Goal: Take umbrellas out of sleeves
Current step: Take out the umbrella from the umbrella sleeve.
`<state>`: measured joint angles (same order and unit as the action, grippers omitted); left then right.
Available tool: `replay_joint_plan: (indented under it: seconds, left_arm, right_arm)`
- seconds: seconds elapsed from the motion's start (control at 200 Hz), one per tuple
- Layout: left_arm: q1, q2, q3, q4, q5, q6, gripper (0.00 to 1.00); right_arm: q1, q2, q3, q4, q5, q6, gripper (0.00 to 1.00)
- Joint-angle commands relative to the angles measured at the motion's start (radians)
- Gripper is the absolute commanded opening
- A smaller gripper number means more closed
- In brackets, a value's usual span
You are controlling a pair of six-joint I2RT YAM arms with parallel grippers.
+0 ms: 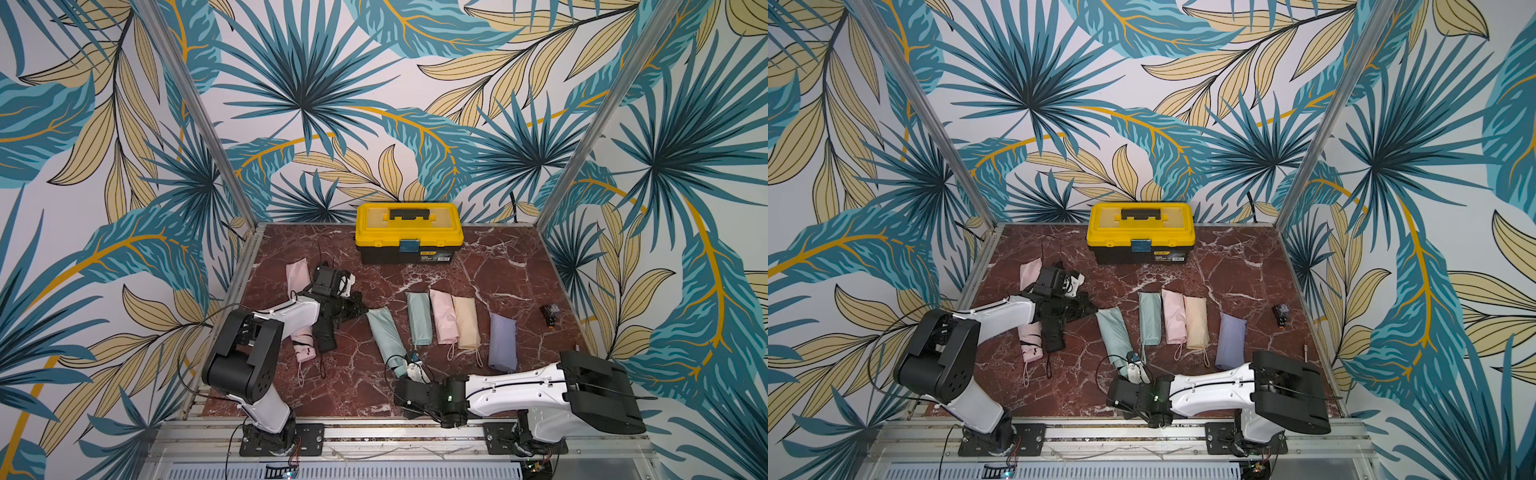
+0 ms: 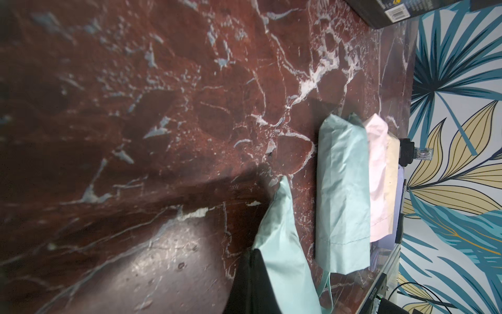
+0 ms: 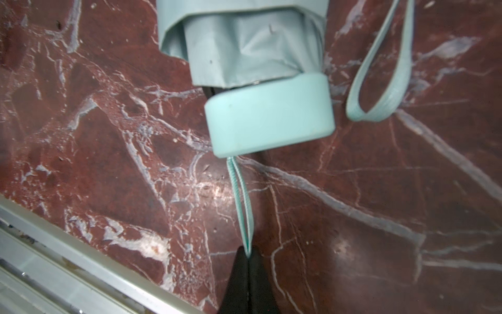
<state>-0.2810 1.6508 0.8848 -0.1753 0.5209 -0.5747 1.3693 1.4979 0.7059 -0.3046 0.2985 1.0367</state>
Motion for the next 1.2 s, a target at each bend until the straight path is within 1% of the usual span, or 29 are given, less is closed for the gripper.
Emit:
replay_joint_plan:
  seconds: [0.0, 0.205, 0.355, 0.466, 0.646, 0.856, 1.197]
  left_arm:
    - [0.037, -0.007, 0.064, 0.010, -0.048, 0.043, 0.00]
    - [0.064, -0.004, 0.100, -0.031, -0.049, 0.068, 0.00]
    - [0.091, 0.014, 0.120, -0.045, -0.038, 0.083, 0.00]
    - [0.118, 0.029, 0.144, -0.059, -0.032, 0.097, 0.00]
    - [0.164, 0.073, 0.205, -0.080, -0.019, 0.117, 0.00]
    - [0.206, 0.161, 0.304, -0.092, 0.003, 0.124, 0.00]
    - [0.273, 0.280, 0.465, -0.093, 0.069, 0.098, 0.00]
  right_arm:
    - [0.014, 0.000, 0.047, -0.118, 0.017, -0.035, 0.00]
    - [0.000, 0.061, 0.149, -0.125, 0.053, -0.104, 0.00]
    - [-0.037, 0.148, 0.246, -0.128, 0.051, -0.170, 0.00]
    - [-0.072, 0.198, 0.300, -0.112, 0.027, -0.211, 0.00]
    - [-0.136, 0.259, 0.351, -0.054, -0.051, -0.255, 0.00]
    - [-0.208, 0.348, 0.460, -0.029, -0.146, -0.320, 0.00]
    - [-0.337, 0.487, 0.610, -0.002, -0.318, -0.355, 0.00]
